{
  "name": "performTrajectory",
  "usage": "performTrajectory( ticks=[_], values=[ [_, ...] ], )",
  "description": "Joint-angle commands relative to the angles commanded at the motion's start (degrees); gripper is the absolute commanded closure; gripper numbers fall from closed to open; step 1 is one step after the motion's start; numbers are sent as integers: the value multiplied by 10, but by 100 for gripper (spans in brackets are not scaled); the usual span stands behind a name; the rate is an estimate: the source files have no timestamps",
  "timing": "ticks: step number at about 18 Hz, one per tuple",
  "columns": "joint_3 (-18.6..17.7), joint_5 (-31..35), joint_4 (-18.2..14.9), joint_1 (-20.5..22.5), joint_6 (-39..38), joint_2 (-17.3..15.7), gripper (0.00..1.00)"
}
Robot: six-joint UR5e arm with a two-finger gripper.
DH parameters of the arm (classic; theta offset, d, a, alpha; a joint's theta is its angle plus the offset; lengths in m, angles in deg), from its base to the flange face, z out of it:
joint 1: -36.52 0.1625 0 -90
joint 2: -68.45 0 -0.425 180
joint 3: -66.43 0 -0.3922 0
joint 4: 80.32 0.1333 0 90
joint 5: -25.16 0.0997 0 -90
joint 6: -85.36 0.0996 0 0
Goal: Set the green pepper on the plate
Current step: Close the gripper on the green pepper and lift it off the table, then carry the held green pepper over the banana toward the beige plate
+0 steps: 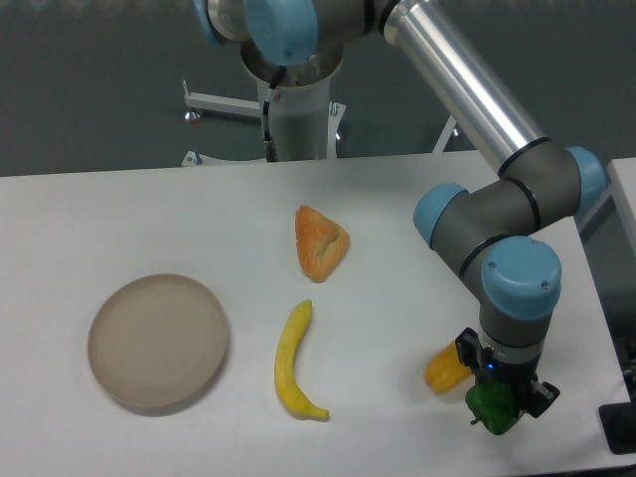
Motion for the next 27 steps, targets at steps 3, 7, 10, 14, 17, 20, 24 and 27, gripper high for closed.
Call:
performTrajectory(
  ticks=[3, 7, 10, 14, 17, 20, 24, 27],
  values=[
    [-3, -1, 0, -1, -1, -3, 65],
    [-11, -3, -11, -3, -8, -16, 65],
    [-26, -15, -36, -13, -10, -40, 65],
    [-104, -58, -53, -14, -44, -112, 65],
    [-152, -95, -53, -16, -104, -157, 65],
    [-200, -104, -53, -45, -181, -190, 65],
    [-220, -108, -51, -110, -313, -200, 65],
    [-221, -134, -49, -152, -398, -200, 65]
  ],
)
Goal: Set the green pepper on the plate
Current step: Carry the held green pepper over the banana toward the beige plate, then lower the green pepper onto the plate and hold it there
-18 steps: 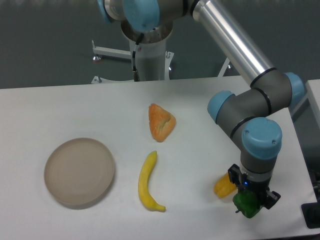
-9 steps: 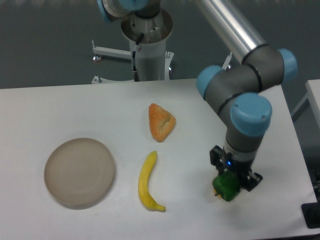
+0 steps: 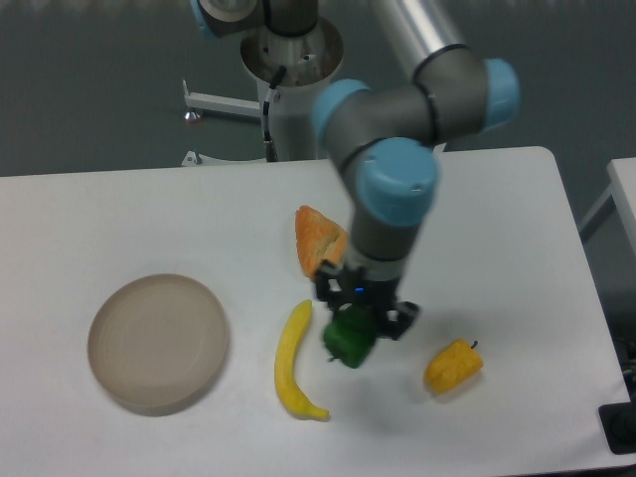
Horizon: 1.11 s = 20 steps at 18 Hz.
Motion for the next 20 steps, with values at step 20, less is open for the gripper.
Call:
performTrajectory(
  ticks=[20],
  values=[
    [-70, -10, 115, -131, -74, 33, 65]
  ],
)
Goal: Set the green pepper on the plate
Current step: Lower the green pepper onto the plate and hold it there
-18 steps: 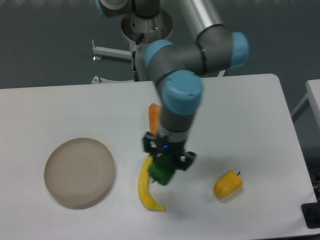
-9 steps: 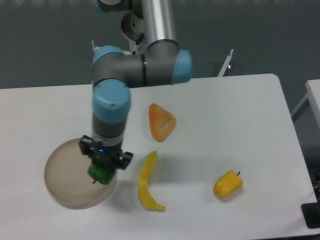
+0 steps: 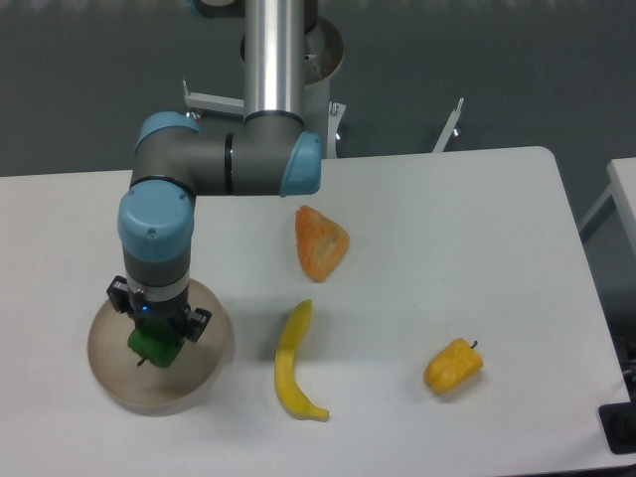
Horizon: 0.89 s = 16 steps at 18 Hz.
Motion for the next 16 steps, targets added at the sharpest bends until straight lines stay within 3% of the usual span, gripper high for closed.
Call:
performTrajectory(
  ticks=[5, 16],
  values=[
    [-39, 4, 1, -5, 36, -4, 65],
    [-46, 3, 2, -10, 38, -1, 65]
  ],
)
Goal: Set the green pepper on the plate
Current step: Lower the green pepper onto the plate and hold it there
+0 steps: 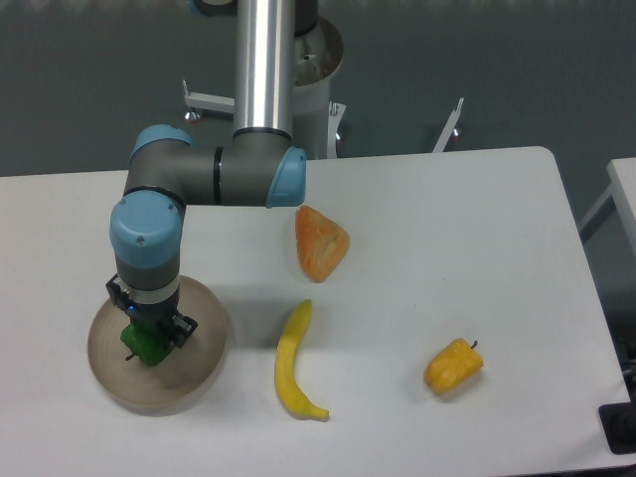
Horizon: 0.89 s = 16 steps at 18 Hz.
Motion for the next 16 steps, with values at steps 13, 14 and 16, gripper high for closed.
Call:
performTrajectory(
  ticks=[13, 14, 16],
  values=[
    [-11, 1, 0, -1, 0, 4, 64],
    [-11, 1, 0, -1, 0, 4, 64],
    [-11, 1, -1, -1, 0, 4, 63]
  ],
)
